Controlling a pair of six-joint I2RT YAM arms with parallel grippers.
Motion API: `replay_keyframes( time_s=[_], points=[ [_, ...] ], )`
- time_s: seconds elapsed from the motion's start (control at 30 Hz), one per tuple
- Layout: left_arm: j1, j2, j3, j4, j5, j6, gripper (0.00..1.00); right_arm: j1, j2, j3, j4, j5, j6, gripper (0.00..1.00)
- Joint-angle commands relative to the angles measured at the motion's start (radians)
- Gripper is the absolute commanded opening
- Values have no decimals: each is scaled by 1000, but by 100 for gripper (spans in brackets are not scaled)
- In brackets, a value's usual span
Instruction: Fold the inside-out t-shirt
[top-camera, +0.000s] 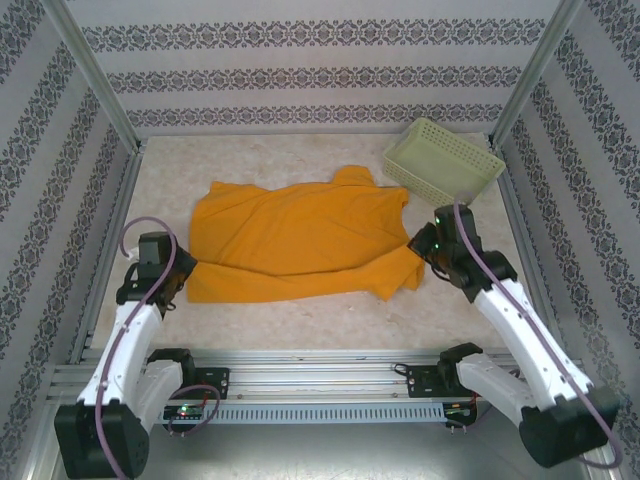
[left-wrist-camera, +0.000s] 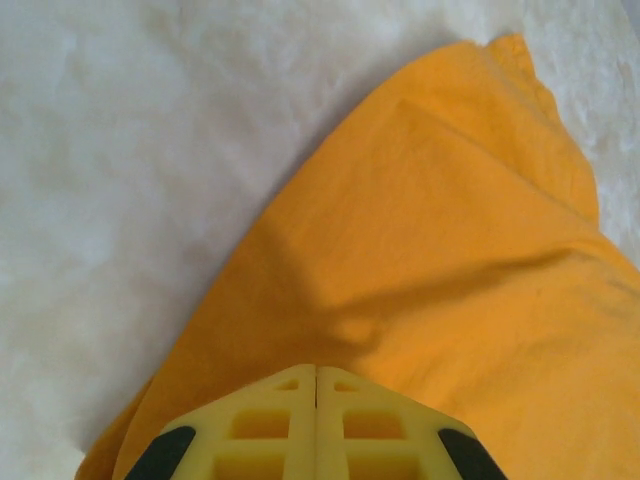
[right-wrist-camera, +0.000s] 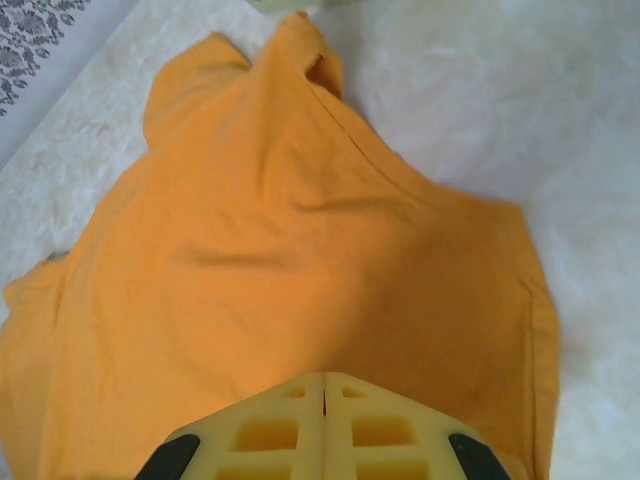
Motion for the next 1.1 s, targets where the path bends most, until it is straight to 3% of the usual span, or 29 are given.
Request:
replay_keyframes(
  time_s=[0.0,0.37,0.47,0.6,0.67,0.73,0.9,1.07],
  points=[
    [-5,80,56,129,-89,36,0,7,99,68,113,65,-63,0],
    [-5,385,185,236,-76,43,3,-6,395,243,182,90,-124,0],
    [-4,461,242,231,-46,85,20,-11,456,278,186,89,-141,28],
    [-5,551,389,49,-14,145,38,-37,485,309,139,102,-169,58],
    [-7,505,358,50,10,144,52,-25,459,304,105,97,-193,63],
    [-41,420,303,73,17,166,58,2,411,257,90,99,-202,65],
    [-220,328,174,88,30,127,58,81,328,63,145,25,-126,65],
    [-324,420,107,208,82,118,61,140,378,-68,266,-21,-37,65]
  ],
)
